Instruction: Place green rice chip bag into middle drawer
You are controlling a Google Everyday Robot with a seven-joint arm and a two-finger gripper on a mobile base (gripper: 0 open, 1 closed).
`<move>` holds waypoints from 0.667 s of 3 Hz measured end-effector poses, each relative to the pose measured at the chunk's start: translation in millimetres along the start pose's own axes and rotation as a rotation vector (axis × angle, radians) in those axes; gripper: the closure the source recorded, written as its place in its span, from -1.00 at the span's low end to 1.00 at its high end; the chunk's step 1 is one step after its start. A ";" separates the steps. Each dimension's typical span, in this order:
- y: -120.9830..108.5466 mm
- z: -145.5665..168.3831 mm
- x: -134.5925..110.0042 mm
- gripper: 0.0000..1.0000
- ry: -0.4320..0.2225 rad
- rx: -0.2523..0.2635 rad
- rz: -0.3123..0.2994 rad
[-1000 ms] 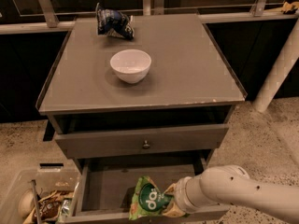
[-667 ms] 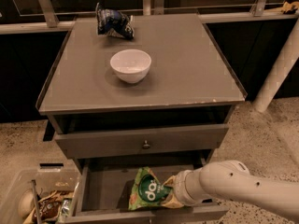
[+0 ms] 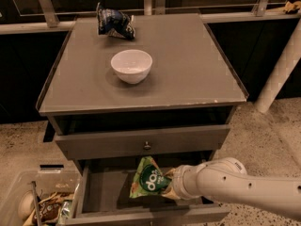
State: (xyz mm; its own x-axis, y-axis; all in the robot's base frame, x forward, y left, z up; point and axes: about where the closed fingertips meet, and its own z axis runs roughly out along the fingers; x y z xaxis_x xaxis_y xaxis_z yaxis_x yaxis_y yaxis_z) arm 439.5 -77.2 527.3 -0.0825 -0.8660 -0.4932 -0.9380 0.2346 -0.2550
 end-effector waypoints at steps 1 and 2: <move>0.3 -0.2 -0.3 1.00 -0.001 0.000 0.001; -3.7 17.1 6.9 1.00 0.024 -0.013 0.006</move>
Offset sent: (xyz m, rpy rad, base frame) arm 0.0322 0.0213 -0.0735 -0.0766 0.0616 -0.0242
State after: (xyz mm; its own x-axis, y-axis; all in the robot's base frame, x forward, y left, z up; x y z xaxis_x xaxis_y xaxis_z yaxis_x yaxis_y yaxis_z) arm 448.1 -76.5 510.7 -0.0959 -0.8748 -0.4750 -0.9419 0.2341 -0.2410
